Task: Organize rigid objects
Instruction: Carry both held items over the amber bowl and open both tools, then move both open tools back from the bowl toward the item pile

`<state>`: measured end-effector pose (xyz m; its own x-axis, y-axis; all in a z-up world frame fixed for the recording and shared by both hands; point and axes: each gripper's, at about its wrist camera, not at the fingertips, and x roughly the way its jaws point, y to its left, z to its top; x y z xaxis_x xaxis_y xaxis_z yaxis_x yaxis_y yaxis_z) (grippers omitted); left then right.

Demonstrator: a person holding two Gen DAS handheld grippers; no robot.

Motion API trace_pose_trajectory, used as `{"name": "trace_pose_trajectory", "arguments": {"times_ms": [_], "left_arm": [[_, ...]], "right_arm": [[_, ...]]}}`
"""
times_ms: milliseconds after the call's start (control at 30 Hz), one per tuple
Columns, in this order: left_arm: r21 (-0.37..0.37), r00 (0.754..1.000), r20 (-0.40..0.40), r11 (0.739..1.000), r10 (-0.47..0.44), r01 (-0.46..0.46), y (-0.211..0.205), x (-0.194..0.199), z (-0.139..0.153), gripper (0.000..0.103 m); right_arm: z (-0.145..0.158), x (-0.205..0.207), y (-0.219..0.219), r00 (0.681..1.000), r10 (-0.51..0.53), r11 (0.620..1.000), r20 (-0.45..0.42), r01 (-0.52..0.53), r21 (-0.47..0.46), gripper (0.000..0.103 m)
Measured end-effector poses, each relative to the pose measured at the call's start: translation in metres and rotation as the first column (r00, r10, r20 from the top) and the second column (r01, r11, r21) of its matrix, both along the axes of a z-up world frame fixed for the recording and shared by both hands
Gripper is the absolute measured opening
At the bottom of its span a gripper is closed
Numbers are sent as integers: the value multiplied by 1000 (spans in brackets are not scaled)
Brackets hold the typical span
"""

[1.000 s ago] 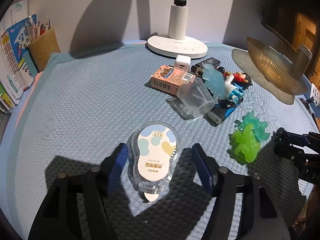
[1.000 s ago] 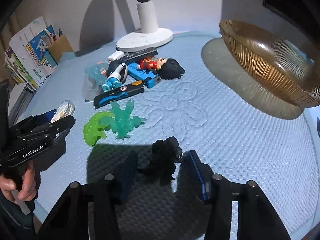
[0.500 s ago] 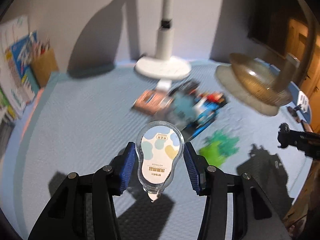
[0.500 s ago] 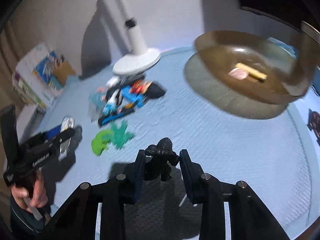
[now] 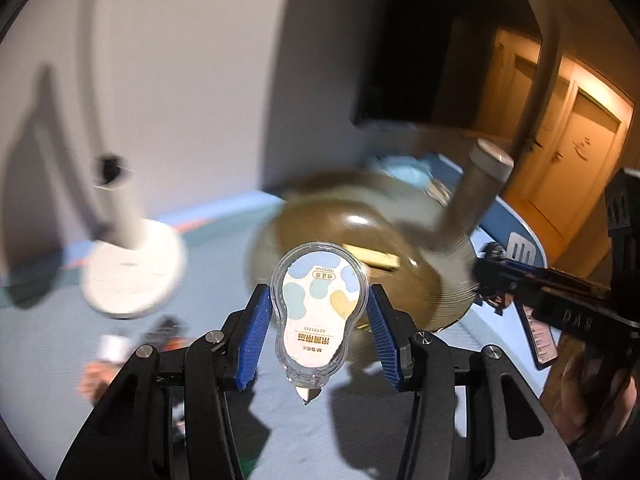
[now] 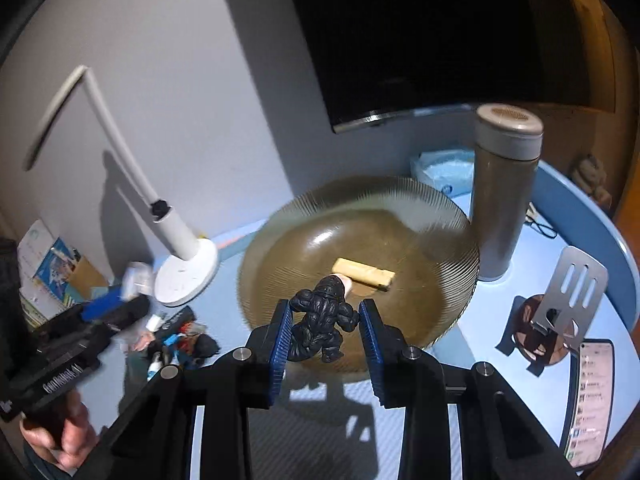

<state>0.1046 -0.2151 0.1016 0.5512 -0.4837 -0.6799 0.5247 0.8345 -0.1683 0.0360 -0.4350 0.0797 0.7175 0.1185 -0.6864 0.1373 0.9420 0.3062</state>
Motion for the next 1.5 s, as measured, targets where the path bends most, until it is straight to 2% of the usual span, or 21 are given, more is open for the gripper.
{"name": "trace_pose_trajectory", "arguments": {"times_ms": [67, 200, 367, 400, 467, 600, 700, 833, 900, 967, 1000, 1033, 1133, 1200, 1267, 1333, 1433, 1500], "left_arm": [[8, 999, -48, 1000, -23, 23, -26, 10, -17, 46], [30, 994, -93, 997, -61, 64, -60, 17, -43, 46], [81, 996, -59, 994, -66, 71, -83, 19, -48, 47], [99, 997, -52, 993, -60, 65, -84, 20, -47, 60], [133, 998, -40, 990, -50, 54, -83, 19, -43, 77], [66, 999, 11, 997, -33, 33, -43, 6, -13, 77], [1, 998, 65, 1000, 16, -16, 7, -11, 16, 77], [-44, 984, 127, 992, 123, -118, 83, -47, 40, 78], [-53, 972, 141, 982, 187, -181, 117, -62, 41, 82], [-54, 953, 143, 964, 267, -261, 155, -77, 34, 87], [-48, 941, 144, 952, 305, -301, 172, -84, 27, 87], [-31, 924, 132, 933, 359, -358, 194, -89, 12, 87], [15, 892, 55, 893, 449, -450, 233, -89, -29, 87], [23, 877, -1, 877, 480, -479, 250, -84, -58, 86], [26, 870, -56, 872, 490, -489, 261, -80, -83, 86], [28, 868, -70, 871, 492, -491, 267, -80, -99, 86], [38, 869, -98, 874, 485, -484, 266, -76, -110, 86], [35, 879, -96, 884, 467, -465, 263, -78, -111, 86]], "right_arm": [[-10, 10, -6, 999, -11, 1000, -46, 10, -10, 33], [-32, 21, -14, 988, -42, 997, -148, 32, -68, 33], [-44, 26, -16, 983, -30, 995, -181, 12, -99, 34], [-45, 28, -16, 980, -40, 993, -193, 18, -115, 34], [-46, 30, -20, 974, -71, 990, -216, 43, -133, 38], [-28, 11, -30, 984, -95, 994, -152, 86, -60, 40], [-7, -6, -24, 993, -84, 996, -79, 82, -23, 44], [16, -23, 12, 1000, 9, 1000, -9, -9, 2, 45], [21, -30, 35, 998, 58, 998, 15, -58, 3, 46], [18, -37, 64, 992, 123, 992, 37, -123, 0, 52], [14, -40, 77, 988, 149, 989, 46, -148, -5, 58], [4, -43, 96, 983, 177, 984, 50, -177, -9, 61], [-28, -40, 133, 968, 248, 969, 26, -248, 9, 61], [-58, -33, 154, 960, 279, 960, -1, -279, 16, 61], [-82, -27, 167, 956, 291, 957, -31, -290, 18, 61], [-100, -22, 175, 953, 299, 954, -58, -298, 19, 61], [-114, -20, 177, 949, 306, 952, -71, -307, 7, 61], [-116, -18, 175, 951, 302, 953, -68, -301, 22, 61]]}}
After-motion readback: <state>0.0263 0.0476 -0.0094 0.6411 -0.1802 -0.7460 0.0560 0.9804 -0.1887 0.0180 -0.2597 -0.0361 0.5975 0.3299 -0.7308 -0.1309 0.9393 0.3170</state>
